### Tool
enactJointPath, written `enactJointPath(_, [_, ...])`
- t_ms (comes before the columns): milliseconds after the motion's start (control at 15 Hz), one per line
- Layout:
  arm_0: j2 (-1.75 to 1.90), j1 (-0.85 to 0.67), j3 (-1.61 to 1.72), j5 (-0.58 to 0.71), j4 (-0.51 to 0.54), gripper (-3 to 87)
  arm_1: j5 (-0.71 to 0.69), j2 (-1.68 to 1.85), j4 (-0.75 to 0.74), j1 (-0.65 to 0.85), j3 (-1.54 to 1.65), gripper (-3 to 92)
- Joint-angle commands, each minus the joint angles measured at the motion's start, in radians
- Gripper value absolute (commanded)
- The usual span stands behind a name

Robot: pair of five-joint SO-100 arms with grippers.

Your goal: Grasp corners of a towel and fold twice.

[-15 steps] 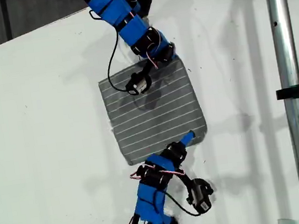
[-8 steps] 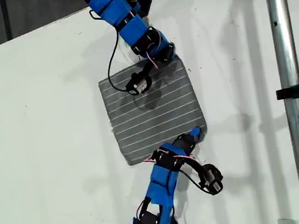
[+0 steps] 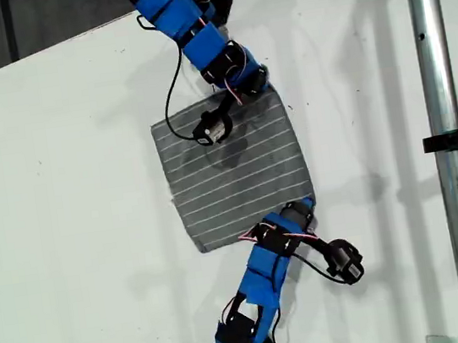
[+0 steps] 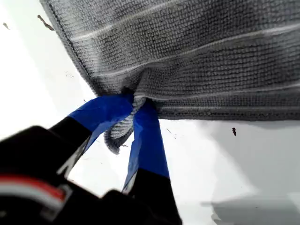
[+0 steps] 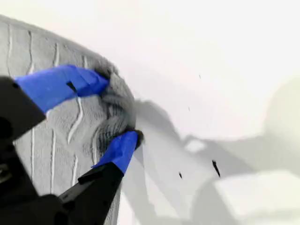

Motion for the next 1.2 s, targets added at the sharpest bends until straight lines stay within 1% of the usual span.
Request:
enactJointPath(0, [0.055,-0.032,-0.002,0.000,0.103,-2.9,0.011,0.035,-0.008,-0.003,-0.015,-0.1])
enactJointPath(133, [0.153,-0.034,0.000,0.005,0.173,-2.9,0.006,0.038,-0.009,0.000,-0.026,-0.1])
enactJointPath(267, [0.264,-0.026,0.003,0.037,0.212,-2.9,-0.009,0.080,-0.015,-0.006,-0.086,-0.1])
enactJointPath(400, [0.365,-0.005,0.011,0.080,0.218,-2.9,-0.044,0.071,-0.031,-0.052,-0.212,-0.1])
enactJointPath(533, [0.431,0.035,0.012,0.118,0.210,-2.9,-0.077,-0.049,-0.029,-0.141,-0.443,-0.1])
enactJointPath(600, [0.451,0.057,0.020,0.124,0.210,-2.9,-0.107,-0.169,0.002,-0.179,-0.614,-0.1])
enactJointPath(667, [0.466,0.072,0.026,0.120,0.215,-2.9,-0.138,-0.311,0.126,-0.202,-0.839,-0.1])
enactJointPath(733, [0.482,0.066,0.046,0.087,0.235,-2.9,-0.133,-0.390,0.267,-0.189,-0.983,-0.1])
enactJointPath(800, [0.512,0.035,0.081,0.038,0.270,-2.9,-0.120,-0.350,0.296,-0.146,-0.966,-0.1])
enactJointPath(867, [0.578,-0.014,0.163,0.015,0.276,-3.0,-0.112,-0.270,0.336,-0.086,-0.902,-0.1])
enactJointPath(933, [0.663,-0.078,0.264,0.009,0.276,-3.0,-0.112,-0.204,0.425,-0.014,-0.853,-0.1])
enactJointPath(1000, [0.753,-0.158,0.364,0.032,0.268,-3.0,-0.115,-0.143,0.515,0.074,-0.804,-0.1])
enactJointPath(1067, [0.830,-0.252,0.456,0.092,0.250,-3.0,-0.141,-0.071,0.558,0.170,-0.741,-0.1])
enactJointPath(1133, [0.894,-0.350,0.534,0.166,0.216,-3.0,-0.190,0.020,0.565,0.276,-0.666,-0.1])
